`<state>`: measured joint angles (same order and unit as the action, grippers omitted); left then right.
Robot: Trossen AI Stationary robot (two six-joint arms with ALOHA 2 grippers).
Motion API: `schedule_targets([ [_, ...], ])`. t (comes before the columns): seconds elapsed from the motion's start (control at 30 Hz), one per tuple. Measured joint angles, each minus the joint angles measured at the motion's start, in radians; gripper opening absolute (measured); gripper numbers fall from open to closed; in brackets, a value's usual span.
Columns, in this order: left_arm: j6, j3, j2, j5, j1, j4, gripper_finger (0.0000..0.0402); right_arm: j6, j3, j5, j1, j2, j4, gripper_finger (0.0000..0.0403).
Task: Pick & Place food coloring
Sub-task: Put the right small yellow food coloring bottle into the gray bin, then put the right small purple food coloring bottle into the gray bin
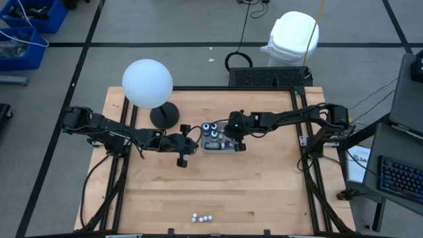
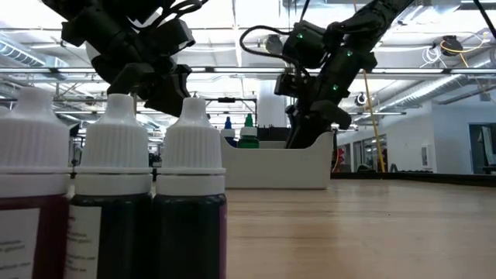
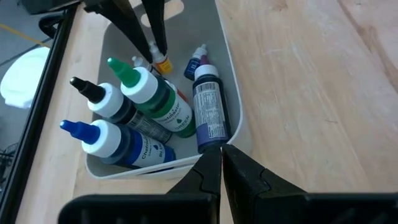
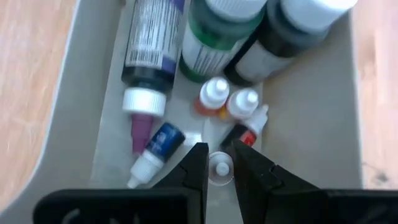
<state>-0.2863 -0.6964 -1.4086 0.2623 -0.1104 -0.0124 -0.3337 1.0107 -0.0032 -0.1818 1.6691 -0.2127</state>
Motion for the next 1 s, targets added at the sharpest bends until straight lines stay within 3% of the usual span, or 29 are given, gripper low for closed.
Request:
schedule_targets([
  [0.37,0.008,0.0,0.0,0.0,0.0,-0.003,0.0024,0.007,0.001,0.001,-0.001,0.016,0.014,0.0048],
  [0.8,0.029,0.0,0.0,0.0,0.0,-0.003,0.0024,0.008,0.001,0.06,-0.002,0.013,0.019,0.011],
  [1.0,0.053,0.0,0.0,0.0,0.0,-0.004,0.0024,0.007,0.001,0.061,0.015,-0.085,0.008,0.0111],
])
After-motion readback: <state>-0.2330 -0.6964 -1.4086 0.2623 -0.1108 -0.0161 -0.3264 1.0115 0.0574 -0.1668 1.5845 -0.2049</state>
